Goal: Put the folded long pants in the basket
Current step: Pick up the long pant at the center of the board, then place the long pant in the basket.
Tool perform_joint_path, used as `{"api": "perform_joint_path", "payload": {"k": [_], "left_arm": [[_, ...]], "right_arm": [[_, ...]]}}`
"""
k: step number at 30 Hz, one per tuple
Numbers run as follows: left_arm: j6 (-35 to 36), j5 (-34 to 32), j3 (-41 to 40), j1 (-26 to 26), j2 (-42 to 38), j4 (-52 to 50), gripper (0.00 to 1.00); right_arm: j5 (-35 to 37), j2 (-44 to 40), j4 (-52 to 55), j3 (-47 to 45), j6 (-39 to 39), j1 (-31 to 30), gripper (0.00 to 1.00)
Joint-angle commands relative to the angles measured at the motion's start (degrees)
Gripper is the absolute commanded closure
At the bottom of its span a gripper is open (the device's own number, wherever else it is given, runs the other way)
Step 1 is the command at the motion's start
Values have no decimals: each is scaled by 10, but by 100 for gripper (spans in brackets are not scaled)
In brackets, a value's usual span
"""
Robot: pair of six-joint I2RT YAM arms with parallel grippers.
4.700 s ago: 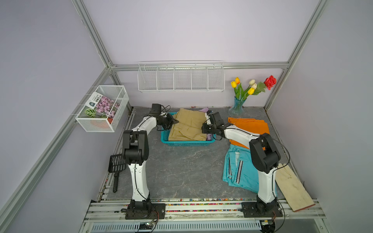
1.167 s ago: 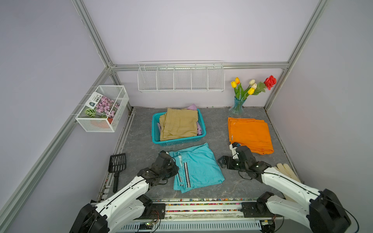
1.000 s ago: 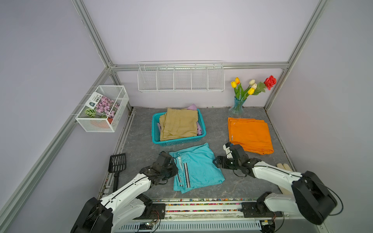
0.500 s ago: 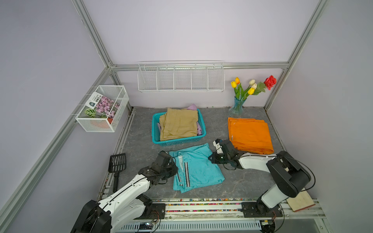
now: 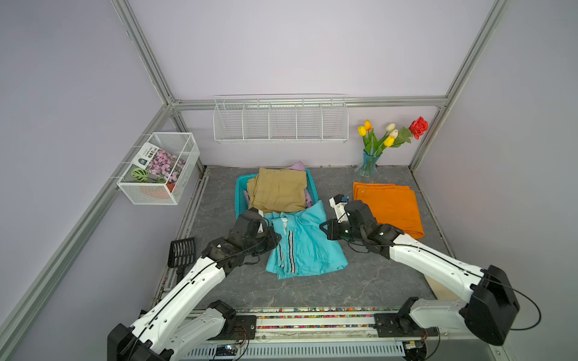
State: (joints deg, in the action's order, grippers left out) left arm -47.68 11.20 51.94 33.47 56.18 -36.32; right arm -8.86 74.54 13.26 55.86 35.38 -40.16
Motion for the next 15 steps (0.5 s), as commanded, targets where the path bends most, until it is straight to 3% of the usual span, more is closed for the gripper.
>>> {"api": "perform_joint_path", "payload": {"k": [1, 3, 4, 8, 15], "left_arm": [[37, -28, 100, -3, 2, -35, 100], [50, -81, 165, -14, 28, -75, 100], [55, -72, 187, -31, 43, -82, 100], [70, 77, 227, -135, 125, -22, 100], [84, 93, 338, -245, 267, -10, 100]], "right_arm": [[34, -9, 80, 68, -31, -3, 100], [49, 2, 92, 113, -46, -3, 100], [52, 11, 92, 132, -49, -2, 100], [45, 98, 128, 253, -67, 20, 100], [5, 327, 137, 463, -120, 66, 100]]}}
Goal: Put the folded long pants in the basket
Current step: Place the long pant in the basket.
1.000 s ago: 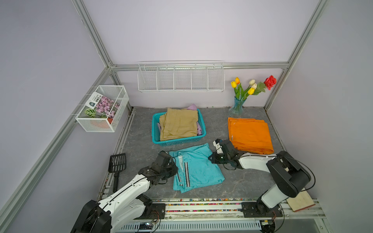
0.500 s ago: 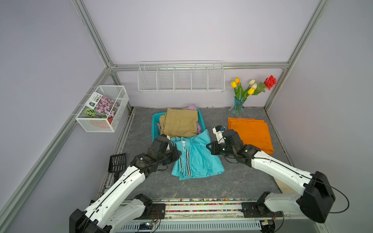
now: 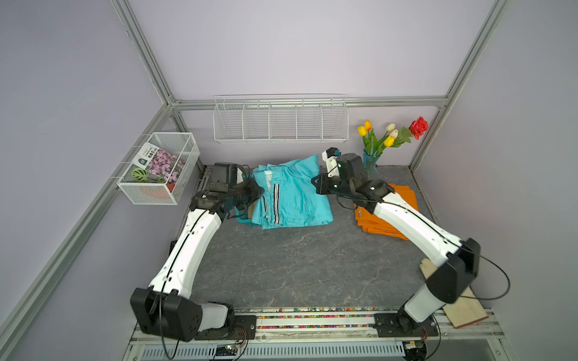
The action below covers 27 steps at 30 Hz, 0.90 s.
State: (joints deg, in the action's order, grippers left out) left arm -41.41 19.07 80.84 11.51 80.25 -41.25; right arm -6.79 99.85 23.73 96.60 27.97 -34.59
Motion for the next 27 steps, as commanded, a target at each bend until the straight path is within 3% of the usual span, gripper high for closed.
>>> {"api": "perform_joint_path", "payload": {"k": [1, 4, 8, 15, 19, 27], "left_arm": [[29, -1, 60, -28, 41, 40, 100], [55, -52, 91, -39, 100, 59, 100], [58, -22, 118, -69, 199, 60, 100], [52, 25, 93, -111, 305, 95, 100], [46, 21, 54, -111, 284, 109, 100], [36, 15, -35, -112, 212, 132, 100]], "right_arm": [[-12, 108, 39, 90, -58, 15, 100], [-28, 216, 72, 217, -77, 33, 100], [-58, 340, 118, 346, -72, 55, 100], [-56, 375, 94, 287, -69, 55, 100], [-47, 355, 77, 237, -62, 53, 100], [-27, 352, 103, 233, -77, 42, 100]]}}
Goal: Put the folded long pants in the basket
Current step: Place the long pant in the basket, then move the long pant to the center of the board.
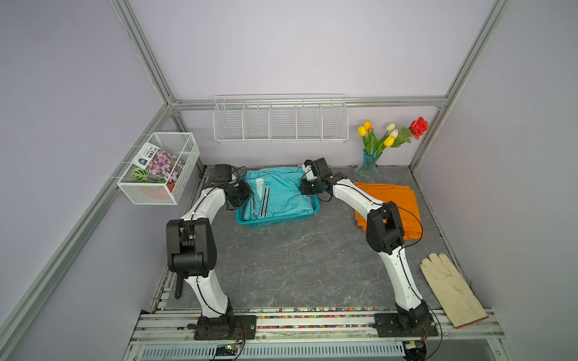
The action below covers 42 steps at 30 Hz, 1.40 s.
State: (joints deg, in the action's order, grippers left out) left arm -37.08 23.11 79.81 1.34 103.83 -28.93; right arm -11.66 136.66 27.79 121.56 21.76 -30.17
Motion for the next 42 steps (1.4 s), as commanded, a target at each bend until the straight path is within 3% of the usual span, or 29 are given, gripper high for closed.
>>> {"api": "perform_joint_path", "payload": {"k": [1, 4, 8, 10, 14, 15, 19, 22, 25, 27, 30, 32, 35, 38, 42], "left_arm": [[-8, -32, -32, -10, -25, 11, 100], [-2, -38, -29, -13, 0, 11, 100], [1, -35, 3, -16, 43, -13, 96], [-6, -42, 3, -16, 35, -14, 73], [-12, -79, -3, -16, -34, -45, 16], [-13, -85, -11, -15, -62, -48, 10], [-22, -88, -51, -6, -185, -60, 9], [-37, -83, -99, 39, -289, -46, 9], [-57, -87, -180, 183, -374, 58, 9], [-60, -105, -205, 305, -375, 117, 8], [-61, -142, -184, 430, -299, 159, 8], [-64, -131, -154, 470, -224, 193, 9], [-69, -93, -86, 486, -100, 223, 11], [-76, -72, -19, 486, 7, 251, 11], [-90, -52, 100, 487, 137, 235, 11]], "right_arm": [[22, -12, 62, -15, -16, -3, 100], [21, 5, 67, -5, -19, -3, 100], [23, 14, 79, 13, -26, -4, 81], [29, 1, 84, 12, -30, -3, 71], [39, -60, 80, -16, -35, -5, 35], [41, -87, 74, -36, -35, -6, 32], [49, -222, 28, -148, -27, -10, 25], [90, -348, 10, -252, -26, -9, 23], [200, -481, 7, -375, -1, -7, 15], [246, -571, -23, -477, 18, 9, 12], [229, -675, -25, -595, 56, 54, 11], [249, -752, -13, -658, 77, 68, 11], [295, -893, 12, -732, 84, 69, 10], [343, -1009, 76, -744, 82, 70, 7], [398, -1067, 123, -737, 75, 70, 2]]}}
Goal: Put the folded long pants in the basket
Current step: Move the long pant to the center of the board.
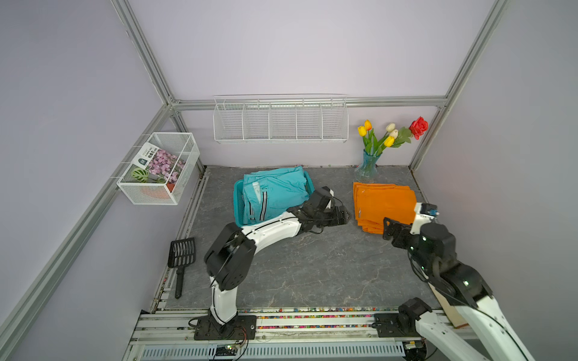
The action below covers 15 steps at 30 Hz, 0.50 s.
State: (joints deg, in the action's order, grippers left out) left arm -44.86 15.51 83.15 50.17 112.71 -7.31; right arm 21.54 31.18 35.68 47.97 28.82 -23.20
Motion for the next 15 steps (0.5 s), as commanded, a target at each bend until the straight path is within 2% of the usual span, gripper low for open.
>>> {"api": "perform_joint_path", "payload": {"k": [1, 3, 7, 15], "left_arm": [[-16, 28, 99, -1, 75, 4, 11], [-22, 28, 167, -1, 133, -37, 11], [-35, 16, 234, -1, 200, -66, 9], [-75, 50, 322, 0, 298, -81, 8]], "right_arm": [[65, -9, 41, -2, 2, 0, 2], [47, 17, 30, 0, -2, 1, 2], [17, 55, 9, 4, -2, 2, 2], [-23, 22, 3, 5, -23, 1, 2]]}}
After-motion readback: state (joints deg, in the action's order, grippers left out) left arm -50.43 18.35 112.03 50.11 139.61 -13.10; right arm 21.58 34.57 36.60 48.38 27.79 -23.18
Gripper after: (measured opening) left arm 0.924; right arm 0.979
